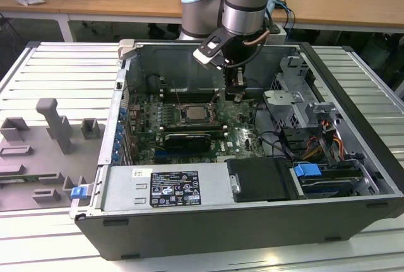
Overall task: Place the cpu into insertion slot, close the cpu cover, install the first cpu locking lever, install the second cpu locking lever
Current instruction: 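Close the cpu cover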
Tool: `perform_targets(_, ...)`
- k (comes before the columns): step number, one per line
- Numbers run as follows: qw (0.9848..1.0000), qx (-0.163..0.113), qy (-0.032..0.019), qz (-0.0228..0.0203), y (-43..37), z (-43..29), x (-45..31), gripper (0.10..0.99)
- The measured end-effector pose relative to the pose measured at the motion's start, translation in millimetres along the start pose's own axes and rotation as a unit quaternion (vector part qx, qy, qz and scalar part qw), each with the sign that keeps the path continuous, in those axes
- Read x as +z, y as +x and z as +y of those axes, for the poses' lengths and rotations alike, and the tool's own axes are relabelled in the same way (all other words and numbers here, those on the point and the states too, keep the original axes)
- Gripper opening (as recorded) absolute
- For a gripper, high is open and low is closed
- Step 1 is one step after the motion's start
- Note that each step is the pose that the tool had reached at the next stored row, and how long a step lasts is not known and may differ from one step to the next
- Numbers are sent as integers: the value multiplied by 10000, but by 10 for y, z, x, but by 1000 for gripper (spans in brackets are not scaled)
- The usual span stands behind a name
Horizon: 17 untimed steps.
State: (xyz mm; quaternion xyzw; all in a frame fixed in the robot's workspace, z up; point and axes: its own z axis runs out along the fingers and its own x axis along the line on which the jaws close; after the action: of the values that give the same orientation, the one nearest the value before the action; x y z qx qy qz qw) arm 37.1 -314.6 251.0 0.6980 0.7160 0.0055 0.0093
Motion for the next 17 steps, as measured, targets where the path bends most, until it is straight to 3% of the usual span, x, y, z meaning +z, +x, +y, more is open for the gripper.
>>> perform_targets(17, 10000, 0, 0, 0, 3, -111, -2, 106)
